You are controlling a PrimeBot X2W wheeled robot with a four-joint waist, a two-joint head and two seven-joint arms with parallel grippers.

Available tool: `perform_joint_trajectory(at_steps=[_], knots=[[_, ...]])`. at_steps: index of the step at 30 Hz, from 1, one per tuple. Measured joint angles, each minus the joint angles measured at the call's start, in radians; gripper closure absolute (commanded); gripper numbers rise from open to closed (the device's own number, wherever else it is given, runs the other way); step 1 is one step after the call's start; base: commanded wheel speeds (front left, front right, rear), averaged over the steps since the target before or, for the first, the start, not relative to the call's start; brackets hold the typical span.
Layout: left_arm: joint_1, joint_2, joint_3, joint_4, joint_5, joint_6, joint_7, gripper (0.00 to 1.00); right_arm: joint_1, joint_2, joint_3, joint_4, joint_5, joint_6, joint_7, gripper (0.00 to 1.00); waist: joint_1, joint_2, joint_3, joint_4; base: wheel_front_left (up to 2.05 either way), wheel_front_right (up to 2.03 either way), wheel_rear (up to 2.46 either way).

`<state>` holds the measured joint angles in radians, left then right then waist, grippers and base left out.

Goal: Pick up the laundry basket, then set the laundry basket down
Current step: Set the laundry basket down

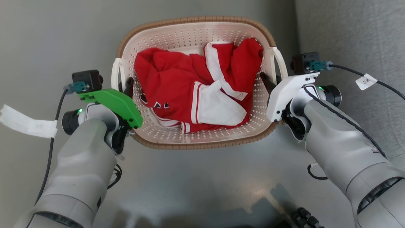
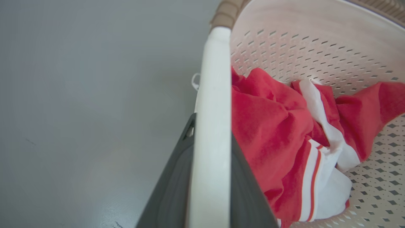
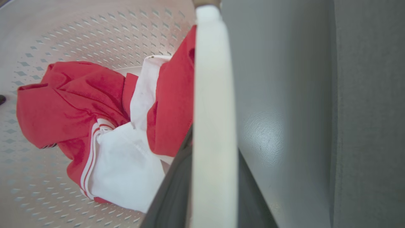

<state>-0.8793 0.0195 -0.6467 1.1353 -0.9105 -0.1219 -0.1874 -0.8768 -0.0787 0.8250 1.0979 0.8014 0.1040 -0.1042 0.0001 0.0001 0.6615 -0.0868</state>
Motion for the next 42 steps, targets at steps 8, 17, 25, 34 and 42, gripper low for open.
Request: perform_joint_trajectory(at_steps=[8, 17, 25, 34, 42], knots=[[-0.052, 0.001, -0.003, 0.005, 0.011, 0.000, -0.019, 1.00, -0.042, 0.000, -0.001, 0.004, 0.000, 0.000, -0.039, 1.00, 0.0000, 0.0000, 0.103, 0.003, 0.00, 0.00, 0.00], [-0.106, 0.006, -0.007, 0.006, 0.036, 0.000, -0.043, 1.00, -0.089, 0.000, 0.004, 0.012, -0.006, 0.000, -0.091, 1.00, 0.0001, 0.0000, 0.215, 0.006, 0.00, 0.00, 0.00], [-0.111, 0.006, -0.008, 0.008, 0.056, 0.000, -0.061, 1.00, -0.103, 0.002, 0.012, 0.023, -0.028, 0.000, -0.131, 1.00, 0.0001, 0.0000, 0.283, 0.014, 0.00, 0.00, 0.00], [-0.111, 0.006, -0.009, 0.008, 0.073, 0.000, -0.064, 1.00, -0.107, 0.006, 0.011, 0.033, -0.037, 0.000, -0.143, 1.00, 0.0001, 0.0000, 0.303, 0.021, 0.00, 0.00, 0.00], [-0.112, 0.006, 0.006, -0.004, 0.078, 0.000, -0.064, 1.00, -0.119, 0.008, 0.002, 0.044, -0.048, 0.000, -0.146, 0.73, 0.0000, 0.0000, 0.314, 0.025, 0.00, 0.00, 0.00]])
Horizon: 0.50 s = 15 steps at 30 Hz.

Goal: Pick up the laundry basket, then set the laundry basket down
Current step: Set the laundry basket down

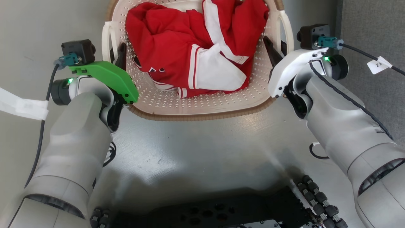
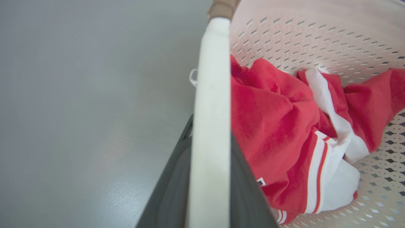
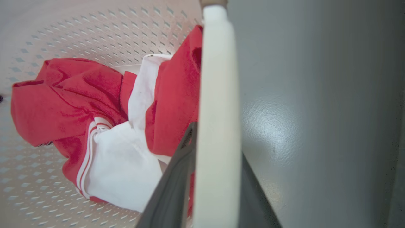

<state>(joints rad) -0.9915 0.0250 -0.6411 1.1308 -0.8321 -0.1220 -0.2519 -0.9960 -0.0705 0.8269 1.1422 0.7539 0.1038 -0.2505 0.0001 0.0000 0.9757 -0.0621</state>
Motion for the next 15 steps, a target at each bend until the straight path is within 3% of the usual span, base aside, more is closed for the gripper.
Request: perform_joint_trajectory(at_steps=[1, 2, 3, 4, 5, 15], knots=[[-0.001, 0.001, 0.003, -0.001, 0.001, 0.000, 0.000, 1.00, 0.000, 0.000, 0.000, 0.003, -0.005, 0.000, 0.000, 0.57, 0.0000, 0.0000, 0.001, 0.000, 0.00, 0.00, 0.00], [-0.001, 0.002, 0.004, 0.001, 0.001, 0.000, 0.000, 1.00, 0.000, -0.001, 0.001, 0.006, -0.010, 0.002, 0.000, 0.08, 0.0000, 0.0000, 0.001, 0.000, 0.00, 0.00, 0.00], [-0.001, 0.004, 0.005, 0.001, 0.001, 0.000, 0.000, 0.86, 0.000, -0.001, 0.001, 0.009, -0.014, 0.008, 0.000, 0.00, 0.0000, 0.0000, 0.001, 0.000, 0.00, 0.00, 0.00], [-0.001, 0.006, 0.008, 0.002, 0.001, 0.000, 0.000, 0.52, 0.000, 0.000, 0.001, 0.010, -0.016, 0.010, 0.000, 0.00, 0.0000, 0.0000, 0.001, 0.001, 0.00, 0.00, 0.00], [-0.002, 0.008, 0.012, 0.006, 0.001, -0.001, 0.000, 0.00, 0.000, 0.001, 0.000, 0.010, -0.016, 0.010, 0.000, 0.00, 0.0000, 0.0000, 0.001, 0.001, 0.00, 0.00, 0.00], [-0.002, 0.013, 0.025, 0.025, 0.001, -0.001, 0.000, 0.00, 0.000, 0.001, -0.015, 0.009, -0.016, 0.009, 0.000, 0.00, 0.0000, 0.0000, -0.004, 0.000, 0.00, 0.00, 0.00]])
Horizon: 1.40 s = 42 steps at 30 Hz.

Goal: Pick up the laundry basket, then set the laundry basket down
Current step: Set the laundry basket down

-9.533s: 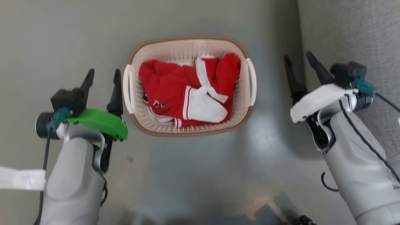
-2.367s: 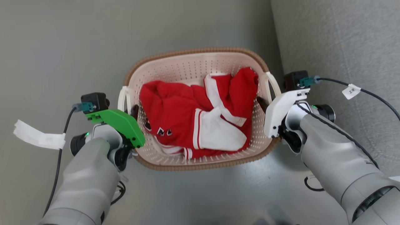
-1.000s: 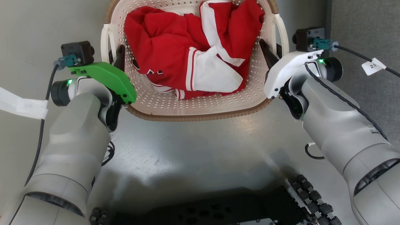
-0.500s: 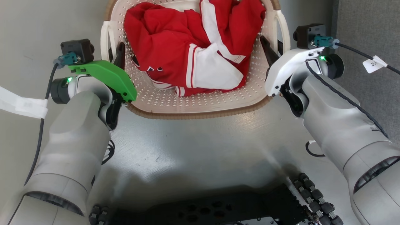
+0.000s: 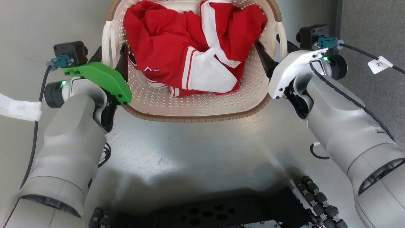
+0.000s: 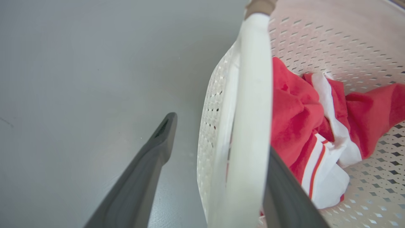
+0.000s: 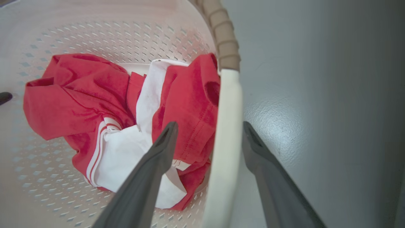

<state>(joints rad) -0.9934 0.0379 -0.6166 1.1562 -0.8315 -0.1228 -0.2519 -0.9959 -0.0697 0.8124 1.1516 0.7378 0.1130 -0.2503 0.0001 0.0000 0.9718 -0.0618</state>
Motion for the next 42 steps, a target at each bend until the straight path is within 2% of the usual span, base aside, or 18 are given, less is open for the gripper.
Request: perform_joint_trajectory(at_steps=[19, 29, 42], knots=[[0.020, -0.001, 0.034, 0.009, -0.011, 0.000, 0.000, 0.00, 0.012, 0.000, -0.040, -0.026, -0.022, 0.000, 0.000, 0.00, 0.0000, 0.0000, -0.073, -0.003, 0.00, 0.00, 0.00], [0.092, 0.002, 0.043, -0.054, -0.007, -0.001, 0.000, 0.00, 0.062, -0.030, -0.089, -0.098, -0.054, 0.000, 0.000, 0.00, -0.0001, 0.0000, -0.192, -0.005, 0.00, 0.00, 0.00], [0.183, 0.040, 0.097, -0.197, 0.050, -0.001, 0.000, 0.00, 0.159, -0.057, -0.157, -0.231, -0.114, 0.000, -0.001, 0.00, -0.0001, 0.0000, -0.354, -0.001, 0.00, 0.00, 0.00]])
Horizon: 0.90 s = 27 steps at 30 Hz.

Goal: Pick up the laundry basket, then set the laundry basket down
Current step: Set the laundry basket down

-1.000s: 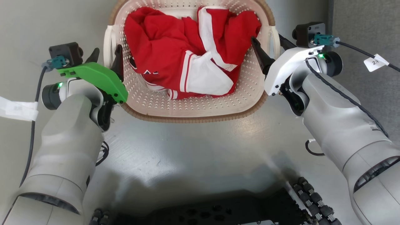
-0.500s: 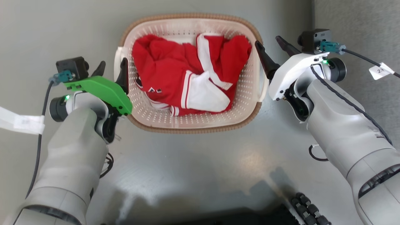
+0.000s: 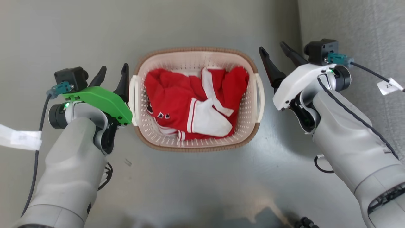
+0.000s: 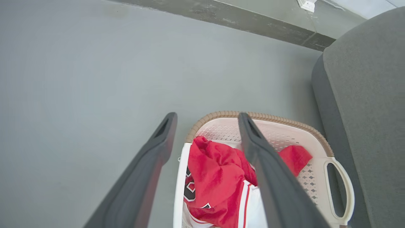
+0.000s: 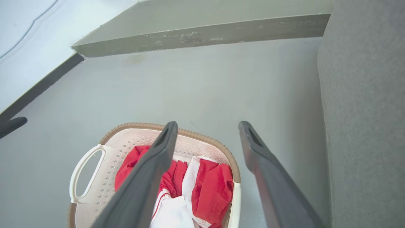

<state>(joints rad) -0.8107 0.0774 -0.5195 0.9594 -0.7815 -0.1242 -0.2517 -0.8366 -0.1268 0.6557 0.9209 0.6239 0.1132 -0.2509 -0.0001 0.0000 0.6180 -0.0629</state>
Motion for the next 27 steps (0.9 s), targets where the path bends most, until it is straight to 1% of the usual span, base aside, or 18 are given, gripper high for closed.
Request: perform_joint_trajectory(at_steps=[6, 8, 11, 14, 18, 25, 27], knots=[[0.045, 0.006, 0.063, -0.087, 0.014, 0.000, 0.000, 0.00, 0.053, -0.017, -0.053, -0.084, -0.029, -0.003, -0.001, 0.00, 0.0000, 0.0000, -0.076, 0.005, 0.00, 0.00, 0.00], [0.061, 0.007, 0.080, -0.115, 0.026, 0.000, 0.000, 0.00, 0.073, -0.024, -0.076, -0.116, -0.038, -0.011, -0.001, 0.00, 0.0000, 0.0000, -0.102, 0.008, 0.00, 0.00, 0.00], [0.092, 0.007, 0.110, -0.159, 0.053, 0.000, 0.000, 0.00, 0.106, -0.040, -0.109, -0.164, -0.068, -0.033, -0.001, 0.00, 0.0000, 0.0000, -0.140, 0.014, 0.00, 0.00, 0.00], [0.127, 0.010, 0.142, -0.201, 0.076, 0.000, 0.000, 0.00, 0.144, -0.040, -0.137, -0.213, -0.082, -0.038, -0.001, 0.00, 0.0000, 0.0000, -0.178, 0.019, 0.00, 0.00, 0.00], [0.172, 0.015, 0.174, -0.258, 0.116, 0.000, 0.000, 0.00, 0.198, -0.038, -0.167, -0.270, -0.104, -0.051, -0.001, 0.00, 0.0000, 0.0000, -0.230, 0.025, 0.00, 0.00, 0.00], [0.259, 0.013, 0.221, -0.350, 0.175, 0.000, 0.000, 0.00, 0.311, -0.037, -0.214, -0.369, -0.150, -0.055, -0.001, 0.00, 0.0000, 0.0000, -0.320, 0.031, 0.00, 0.00, 0.00], [0.293, 0.013, 0.234, -0.369, 0.190, 0.000, 0.000, 0.00, 0.346, -0.035, -0.223, -0.393, -0.161, -0.062, -0.001, 0.00, 0.0000, 0.0000, -0.346, 0.032, 0.00, 0.00, 0.00]])
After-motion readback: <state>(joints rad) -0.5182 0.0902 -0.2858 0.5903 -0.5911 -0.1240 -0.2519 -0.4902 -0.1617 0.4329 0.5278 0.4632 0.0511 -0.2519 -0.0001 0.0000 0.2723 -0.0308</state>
